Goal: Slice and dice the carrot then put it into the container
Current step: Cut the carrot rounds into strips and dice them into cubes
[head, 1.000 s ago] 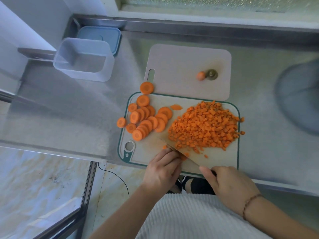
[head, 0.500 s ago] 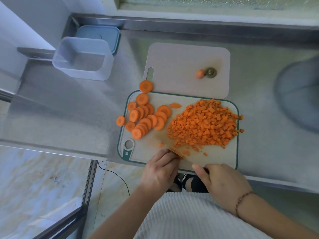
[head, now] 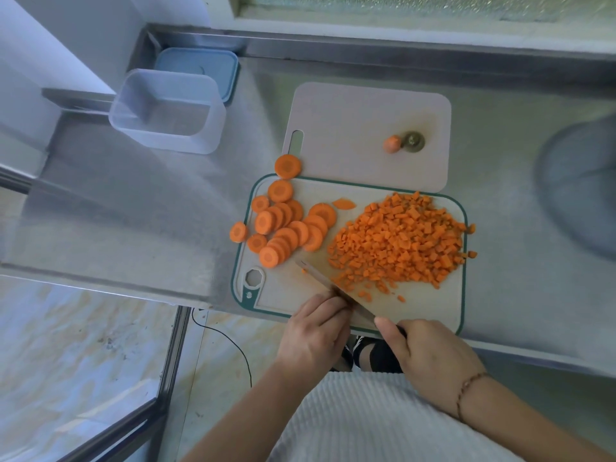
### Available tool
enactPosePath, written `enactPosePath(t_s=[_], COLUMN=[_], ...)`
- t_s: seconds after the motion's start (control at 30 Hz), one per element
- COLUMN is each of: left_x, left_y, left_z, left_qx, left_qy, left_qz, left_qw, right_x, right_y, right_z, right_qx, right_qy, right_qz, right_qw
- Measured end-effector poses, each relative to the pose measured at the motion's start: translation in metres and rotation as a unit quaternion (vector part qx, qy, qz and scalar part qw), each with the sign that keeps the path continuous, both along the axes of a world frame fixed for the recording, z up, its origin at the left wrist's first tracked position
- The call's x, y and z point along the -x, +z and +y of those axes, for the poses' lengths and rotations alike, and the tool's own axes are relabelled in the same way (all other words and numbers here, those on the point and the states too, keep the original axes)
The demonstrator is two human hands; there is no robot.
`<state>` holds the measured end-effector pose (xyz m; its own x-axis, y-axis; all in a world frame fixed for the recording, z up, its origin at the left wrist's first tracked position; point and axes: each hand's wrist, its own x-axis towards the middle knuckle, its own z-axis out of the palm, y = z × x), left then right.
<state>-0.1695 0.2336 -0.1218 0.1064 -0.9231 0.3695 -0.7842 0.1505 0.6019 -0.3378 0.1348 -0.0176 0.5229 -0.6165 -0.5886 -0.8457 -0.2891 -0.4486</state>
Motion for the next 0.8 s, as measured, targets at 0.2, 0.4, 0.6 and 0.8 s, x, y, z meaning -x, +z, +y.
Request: enactPosePath(t_s=[0.2,0.4,0.6,0.8], left_x=[-0.013,-0.052,-0.082,-0.093], left_y=[0.008,0.021,0.034,0.049], left_z=[0.003,0.009,-0.018,-0.077], left_qx=[-0.004,0.019,0.001,-0.099], left_qy=[-0.008,0.137,0.149,0.093], left_qz=[0.018,0.032,-0.027,-0.103], left_qw=[1.0,0.99,0.988,0.985], right_x=[0.022,0.033,0.034,0.041], right_y=[-0.008,-0.01,-0.017,-0.015], right_z=[-0.007,-0.005,-0.021,-0.049], right_qx=[-0.003,-0.026,-0.018,-0.026], right_qy=[-0.051,-0.014,0.014,-0.064], right_qz=[-0.044,-0.022,0.004,-0.033], right_qw=[0.998,0.999,1.0,0.997])
